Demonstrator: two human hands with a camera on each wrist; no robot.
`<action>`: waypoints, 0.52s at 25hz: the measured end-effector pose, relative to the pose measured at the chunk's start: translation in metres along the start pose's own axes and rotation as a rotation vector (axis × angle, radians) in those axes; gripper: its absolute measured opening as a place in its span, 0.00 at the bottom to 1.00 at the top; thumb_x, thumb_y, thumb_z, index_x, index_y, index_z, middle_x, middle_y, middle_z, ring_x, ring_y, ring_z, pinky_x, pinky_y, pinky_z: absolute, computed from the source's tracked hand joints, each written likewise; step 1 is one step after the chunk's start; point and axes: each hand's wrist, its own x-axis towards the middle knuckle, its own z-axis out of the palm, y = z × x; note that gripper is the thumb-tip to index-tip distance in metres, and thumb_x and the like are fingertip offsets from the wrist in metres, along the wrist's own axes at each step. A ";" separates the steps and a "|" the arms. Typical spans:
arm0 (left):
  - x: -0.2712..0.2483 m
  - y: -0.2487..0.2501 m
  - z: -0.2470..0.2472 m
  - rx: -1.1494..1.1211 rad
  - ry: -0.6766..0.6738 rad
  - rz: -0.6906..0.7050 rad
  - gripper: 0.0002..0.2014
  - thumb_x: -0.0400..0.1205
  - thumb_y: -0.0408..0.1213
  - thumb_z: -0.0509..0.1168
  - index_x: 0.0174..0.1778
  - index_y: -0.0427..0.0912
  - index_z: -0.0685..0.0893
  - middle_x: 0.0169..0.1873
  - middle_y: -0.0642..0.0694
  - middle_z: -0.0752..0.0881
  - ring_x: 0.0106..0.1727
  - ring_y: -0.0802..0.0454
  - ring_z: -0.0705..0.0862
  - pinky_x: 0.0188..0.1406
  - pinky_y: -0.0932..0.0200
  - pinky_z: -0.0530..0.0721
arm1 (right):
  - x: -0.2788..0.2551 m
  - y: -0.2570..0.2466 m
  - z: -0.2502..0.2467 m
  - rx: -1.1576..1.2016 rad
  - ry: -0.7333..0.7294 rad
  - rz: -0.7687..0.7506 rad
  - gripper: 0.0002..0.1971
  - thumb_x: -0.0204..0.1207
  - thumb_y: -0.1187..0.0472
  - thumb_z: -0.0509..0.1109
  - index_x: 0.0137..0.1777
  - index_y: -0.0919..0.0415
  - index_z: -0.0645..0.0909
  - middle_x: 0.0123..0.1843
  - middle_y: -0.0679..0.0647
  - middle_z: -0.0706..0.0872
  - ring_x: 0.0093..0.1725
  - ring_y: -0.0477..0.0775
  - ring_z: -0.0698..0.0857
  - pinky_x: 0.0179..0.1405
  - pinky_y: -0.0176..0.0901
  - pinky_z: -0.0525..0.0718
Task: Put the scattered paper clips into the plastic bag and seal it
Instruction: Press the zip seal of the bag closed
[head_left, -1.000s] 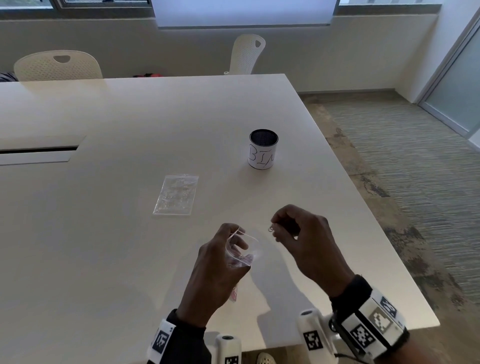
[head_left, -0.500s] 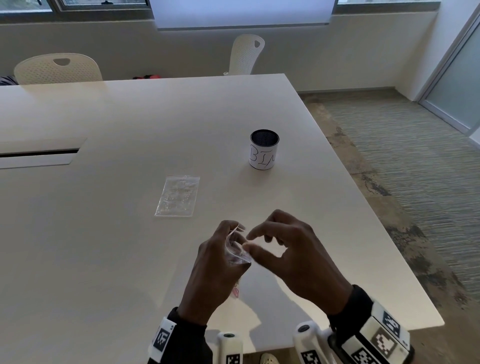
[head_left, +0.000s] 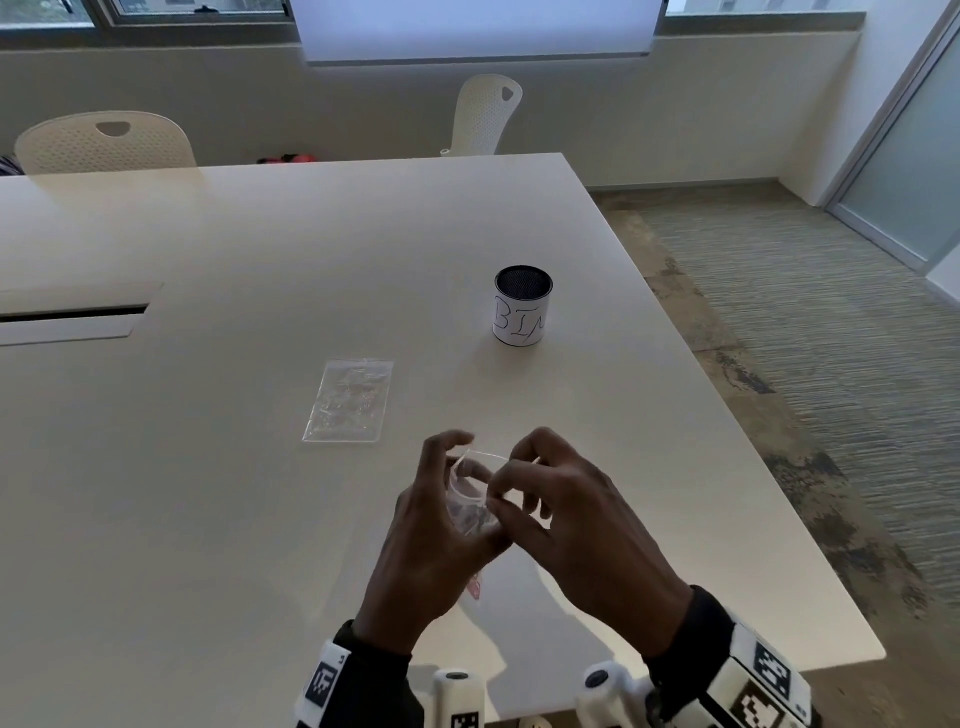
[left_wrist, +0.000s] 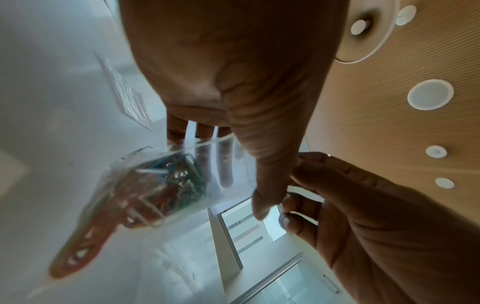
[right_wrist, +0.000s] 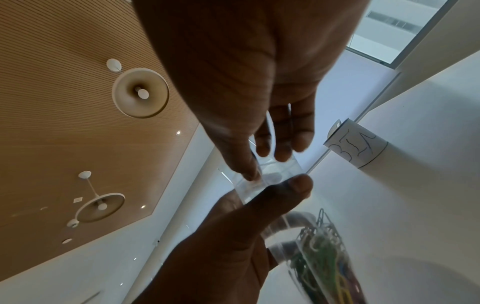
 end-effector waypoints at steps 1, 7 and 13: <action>0.000 -0.001 -0.001 -0.020 -0.006 -0.004 0.43 0.71 0.46 0.85 0.77 0.59 0.67 0.56 0.56 0.89 0.50 0.59 0.93 0.49 0.61 0.93 | 0.002 0.001 -0.002 0.019 0.009 0.004 0.02 0.84 0.52 0.73 0.52 0.46 0.86 0.54 0.38 0.78 0.43 0.38 0.84 0.43 0.28 0.82; -0.001 -0.010 -0.011 -0.098 0.020 -0.003 0.30 0.81 0.61 0.70 0.79 0.61 0.71 0.62 0.60 0.89 0.64 0.58 0.89 0.64 0.58 0.88 | 0.012 0.014 -0.015 0.174 0.046 -0.023 0.02 0.83 0.61 0.75 0.49 0.54 0.89 0.53 0.44 0.82 0.50 0.42 0.88 0.55 0.36 0.88; 0.002 -0.006 -0.009 -0.313 0.198 0.060 0.07 0.89 0.31 0.65 0.61 0.39 0.86 0.51 0.45 0.95 0.55 0.49 0.93 0.56 0.60 0.90 | 0.017 0.020 -0.028 0.294 0.082 -0.061 0.03 0.82 0.67 0.75 0.49 0.59 0.90 0.52 0.48 0.87 0.50 0.49 0.91 0.57 0.42 0.91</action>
